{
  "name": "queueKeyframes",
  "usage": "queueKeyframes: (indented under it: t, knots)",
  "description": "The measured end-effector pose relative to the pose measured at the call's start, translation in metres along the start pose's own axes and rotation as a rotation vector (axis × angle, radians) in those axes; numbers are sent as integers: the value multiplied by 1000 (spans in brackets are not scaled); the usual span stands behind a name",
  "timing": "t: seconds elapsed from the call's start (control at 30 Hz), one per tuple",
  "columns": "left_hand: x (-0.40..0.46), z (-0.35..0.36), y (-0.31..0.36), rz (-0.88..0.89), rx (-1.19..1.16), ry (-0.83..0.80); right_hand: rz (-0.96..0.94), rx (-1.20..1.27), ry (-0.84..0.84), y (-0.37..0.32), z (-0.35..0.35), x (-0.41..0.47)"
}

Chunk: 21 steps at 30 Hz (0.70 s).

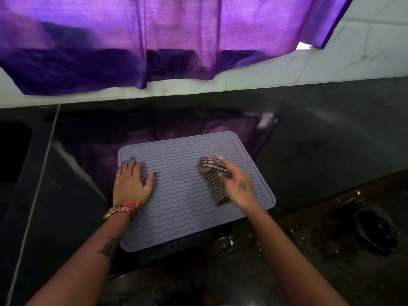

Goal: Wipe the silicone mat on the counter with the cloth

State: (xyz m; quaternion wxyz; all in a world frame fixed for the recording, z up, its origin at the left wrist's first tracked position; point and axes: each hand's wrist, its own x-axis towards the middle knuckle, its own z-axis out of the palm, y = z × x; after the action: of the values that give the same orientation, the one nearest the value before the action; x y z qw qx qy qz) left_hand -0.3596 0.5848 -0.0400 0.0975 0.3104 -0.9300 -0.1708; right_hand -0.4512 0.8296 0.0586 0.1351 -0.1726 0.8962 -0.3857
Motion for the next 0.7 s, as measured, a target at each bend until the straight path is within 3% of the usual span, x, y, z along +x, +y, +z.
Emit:
queueKeyframes:
  t: [0.1, 0.2, 0.5, 0.7]
  knots:
    - [0, 0, 1, 2, -6, 10, -20, -360, 193, 26, -39, 8]
    - [0, 0, 0, 4, -7, 14, 133, -588, 104, 62, -43, 11]
    - [0, 1, 1, -5, -13, 19, 53, -652, 161, 70, 7, -6]
    - [-1, 0, 2, 4, -4, 17, -64, -662, 14, 21, 39, -29]
